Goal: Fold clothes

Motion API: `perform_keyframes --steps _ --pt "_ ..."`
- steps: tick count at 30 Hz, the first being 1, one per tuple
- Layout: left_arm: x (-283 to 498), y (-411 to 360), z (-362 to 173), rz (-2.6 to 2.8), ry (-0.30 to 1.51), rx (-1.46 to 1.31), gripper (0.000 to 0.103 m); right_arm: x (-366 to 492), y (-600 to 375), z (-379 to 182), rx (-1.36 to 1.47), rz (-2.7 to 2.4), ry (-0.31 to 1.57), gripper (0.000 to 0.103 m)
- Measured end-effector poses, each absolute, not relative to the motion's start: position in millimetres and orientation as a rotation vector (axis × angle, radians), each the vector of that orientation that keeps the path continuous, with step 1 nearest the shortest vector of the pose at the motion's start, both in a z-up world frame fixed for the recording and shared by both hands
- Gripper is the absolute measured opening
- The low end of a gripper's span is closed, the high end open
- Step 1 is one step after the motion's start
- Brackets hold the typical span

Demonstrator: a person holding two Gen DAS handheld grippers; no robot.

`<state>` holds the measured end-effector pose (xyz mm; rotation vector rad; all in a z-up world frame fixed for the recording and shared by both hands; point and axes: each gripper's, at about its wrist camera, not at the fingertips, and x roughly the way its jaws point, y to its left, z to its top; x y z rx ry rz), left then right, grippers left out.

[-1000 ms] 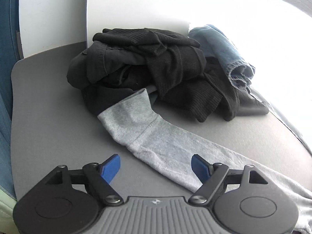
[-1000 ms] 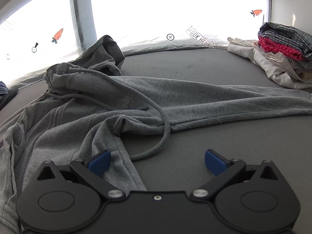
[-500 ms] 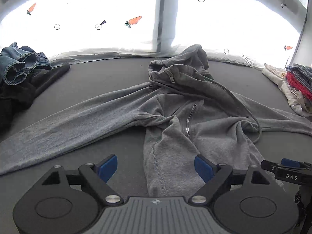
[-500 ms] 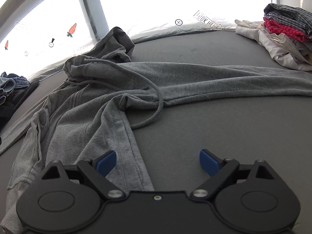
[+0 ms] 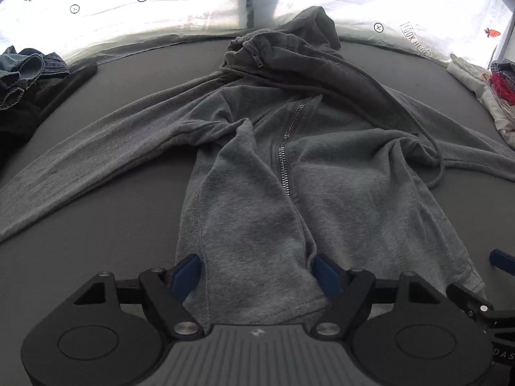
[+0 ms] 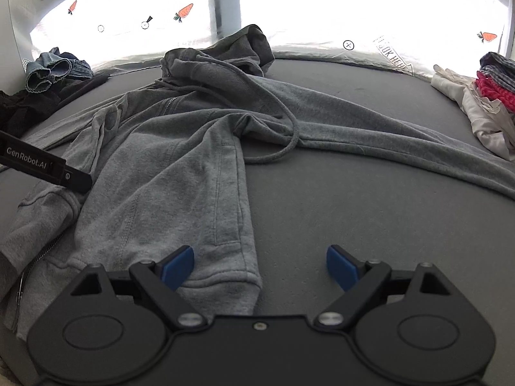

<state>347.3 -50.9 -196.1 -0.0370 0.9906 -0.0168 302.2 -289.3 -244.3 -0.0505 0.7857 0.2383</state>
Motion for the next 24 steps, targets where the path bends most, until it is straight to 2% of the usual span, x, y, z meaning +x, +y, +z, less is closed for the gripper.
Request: perform_keyframes --steps 1,2,4,7,8,10,18,20,22,24 --pt "346 -47 -199 -0.004 1.000 -0.050 0.053 302 -289 -245 -0.053 0.244 0.783 0.091" --pt "344 -42 -198 0.006 0.997 -0.068 0.045 302 -289 -245 -0.056 0.249 0.781 0.092" --pt "338 -27 -193 0.029 0.977 -0.117 0.012 302 -288 -247 -0.058 0.259 0.776 0.097" --pt "324 4 -186 0.111 0.955 -0.207 0.010 304 -285 -249 -0.060 0.262 0.770 0.103" --pt "319 14 -184 0.139 0.948 -0.237 0.009 305 -285 -249 -0.060 0.261 0.770 0.103" --pt "309 35 -179 0.194 0.931 -0.297 0.003 305 -284 -250 -0.058 0.255 0.768 0.103" --pt "257 127 -198 0.435 0.941 -0.539 0.000 305 -281 -251 -0.043 0.215 0.759 0.103" --pt "244 135 -199 0.414 0.920 -0.595 0.011 305 -281 -250 -0.041 0.208 0.763 0.103" --pt "236 134 -198 0.376 0.892 -0.620 0.052 308 -280 -248 -0.039 0.201 0.783 0.103" --pt "234 128 -196 0.324 0.876 -0.625 0.073 310 -279 -246 -0.025 0.189 0.810 0.103"
